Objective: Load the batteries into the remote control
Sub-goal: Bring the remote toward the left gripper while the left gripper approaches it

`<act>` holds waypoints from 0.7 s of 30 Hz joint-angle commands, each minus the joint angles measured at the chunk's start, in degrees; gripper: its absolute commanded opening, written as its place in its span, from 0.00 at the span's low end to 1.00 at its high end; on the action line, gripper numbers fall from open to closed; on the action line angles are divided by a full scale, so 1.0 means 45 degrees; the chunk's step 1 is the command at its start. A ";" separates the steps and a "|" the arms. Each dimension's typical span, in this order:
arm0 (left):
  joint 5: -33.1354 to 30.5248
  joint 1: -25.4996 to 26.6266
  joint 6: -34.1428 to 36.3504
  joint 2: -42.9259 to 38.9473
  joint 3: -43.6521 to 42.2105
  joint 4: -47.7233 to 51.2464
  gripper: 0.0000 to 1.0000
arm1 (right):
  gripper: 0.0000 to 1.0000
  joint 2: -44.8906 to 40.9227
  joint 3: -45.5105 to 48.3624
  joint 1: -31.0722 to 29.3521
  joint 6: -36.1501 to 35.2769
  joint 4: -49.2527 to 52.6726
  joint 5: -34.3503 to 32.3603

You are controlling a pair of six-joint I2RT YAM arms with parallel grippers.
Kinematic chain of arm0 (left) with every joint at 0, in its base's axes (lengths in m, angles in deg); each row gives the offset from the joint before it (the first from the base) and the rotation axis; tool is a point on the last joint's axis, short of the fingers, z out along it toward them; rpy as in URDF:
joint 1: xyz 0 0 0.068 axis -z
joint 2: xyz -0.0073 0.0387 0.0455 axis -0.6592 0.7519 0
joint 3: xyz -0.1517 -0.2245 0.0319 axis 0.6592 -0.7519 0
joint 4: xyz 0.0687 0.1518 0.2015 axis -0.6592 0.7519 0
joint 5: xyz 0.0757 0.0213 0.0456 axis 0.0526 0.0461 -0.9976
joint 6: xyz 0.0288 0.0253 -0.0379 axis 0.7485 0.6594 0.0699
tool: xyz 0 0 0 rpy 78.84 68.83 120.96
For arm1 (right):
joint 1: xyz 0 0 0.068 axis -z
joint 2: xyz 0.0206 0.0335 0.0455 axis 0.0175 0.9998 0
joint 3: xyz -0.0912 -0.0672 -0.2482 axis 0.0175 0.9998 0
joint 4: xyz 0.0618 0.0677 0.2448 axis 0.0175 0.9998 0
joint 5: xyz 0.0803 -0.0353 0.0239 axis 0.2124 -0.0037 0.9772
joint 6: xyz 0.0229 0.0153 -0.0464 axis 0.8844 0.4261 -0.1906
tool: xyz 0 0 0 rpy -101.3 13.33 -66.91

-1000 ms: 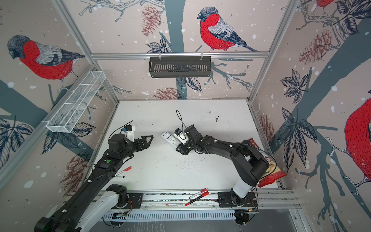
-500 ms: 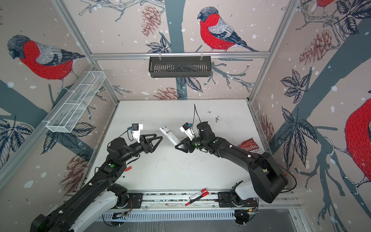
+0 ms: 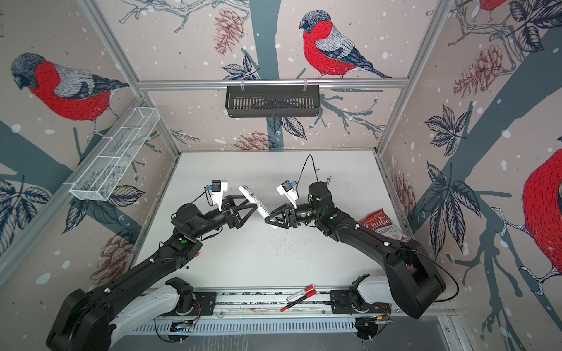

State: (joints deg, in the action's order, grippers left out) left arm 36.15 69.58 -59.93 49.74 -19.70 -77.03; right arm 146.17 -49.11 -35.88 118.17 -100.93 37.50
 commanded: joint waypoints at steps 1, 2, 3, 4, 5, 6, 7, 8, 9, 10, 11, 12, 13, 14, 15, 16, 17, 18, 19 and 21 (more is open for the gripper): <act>0.0753 0.0031 -0.0625 0.0263 0.0078 -0.2284 0.98 | 0.35 -0.0133 0.0032 -0.0087 0.0900 -0.1714 0.1008; 0.0767 0.0038 -0.0776 0.0338 0.0039 -0.2621 0.97 | 0.35 -0.0155 0.0050 -0.0147 0.0991 -0.1862 0.1091; 0.0775 0.0046 -0.0940 0.0407 0.0025 -0.2852 0.96 | 0.35 -0.0157 0.0052 -0.0230 0.1071 -0.1994 0.1157; 0.0793 0.0044 -0.1045 0.0504 0.0071 -0.2967 0.93 | 0.35 -0.0187 0.0017 -0.0320 0.1074 -0.2001 0.1184; 0.0837 0.0037 -0.1092 0.0580 0.0120 -0.3043 0.90 | 0.35 -0.0182 0.0003 -0.0389 0.1055 -0.1960 0.1183; 0.0875 0.0038 -0.1164 0.0615 0.0146 -0.3154 0.86 | 0.35 -0.0178 -0.0007 -0.0413 0.1034 -0.1933 0.1160; 0.0837 0.0048 -0.1218 0.0607 0.0118 -0.3288 0.84 | 0.35 -0.0175 0.0007 -0.0413 0.1070 -0.1972 0.1157; 0.0760 0.0059 -0.1240 0.0561 0.0061 -0.3401 0.83 | 0.35 -0.0184 0.0012 -0.0444 0.1119 -0.2009 0.1166; 0.0643 0.0044 -0.1231 0.0552 -0.0004 -0.3495 0.83 | 0.35 -0.0192 0.0022 -0.0487 0.1138 -0.2084 0.1180; 0.0648 0.0051 -0.1184 0.0548 -0.0011 -0.3547 0.82 | 0.35 -0.0211 0.0020 -0.0530 0.1121 -0.2080 0.1179; 0.0644 0.0047 -0.1144 0.0537 0.0031 -0.3469 0.80 | 0.35 -0.0230 0.0025 -0.0550 0.1134 -0.2079 0.1186; 0.0631 0.0050 -0.1051 0.0537 0.0111 -0.3328 0.74 | 0.35 -0.0241 0.0022 -0.0541 0.1122 -0.2048 0.1193; 0.0593 0.0039 -0.0964 0.0529 0.0171 -0.3195 0.69 | 0.35 -0.0221 0.0003 -0.0533 0.1086 -0.1969 0.1213; 0.0513 0.0053 -0.0928 0.0508 0.0185 -0.3149 0.67 | 0.35 -0.0217 -0.0007 -0.0522 0.1001 -0.1845 0.1186; 0.0413 0.0035 -0.0903 0.0466 0.0192 -0.3087 0.63 | 0.35 -0.0216 -0.0007 -0.0527 0.0902 -0.1689 0.1173; 0.0342 0.0045 -0.0862 0.0469 0.0220 -0.2981 0.57 | 0.36 -0.0212 -0.0007 -0.0492 0.0833 -0.1571 0.1176; 0.0283 0.0055 -0.0806 0.0468 0.0260 -0.2859 0.54 | 0.36 -0.0210 -0.0007 -0.0474 0.0766 -0.1491 0.1139; 0.0218 0.0042 -0.0692 0.0469 0.0316 -0.2636 0.50 | 0.38 -0.0216 -0.0017 -0.0454 0.0696 -0.1366 0.1115; 0.0124 0.0050 -0.0608 0.0488 0.0340 -0.2431 0.48 | 0.39 -0.0225 -0.0039 -0.0445 0.0589 -0.1226 0.1050; -0.0278 0.0051 -0.0475 0.0489 0.0396 -0.1894 0.47 | 0.42 -0.0265 -0.0138 -0.0434 0.0202 -0.0715 0.0877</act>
State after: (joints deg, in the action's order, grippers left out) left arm 40.78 70.08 -70.07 51.77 -18.31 -88.49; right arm 145.58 -49.08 -37.80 117.60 -107.72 41.63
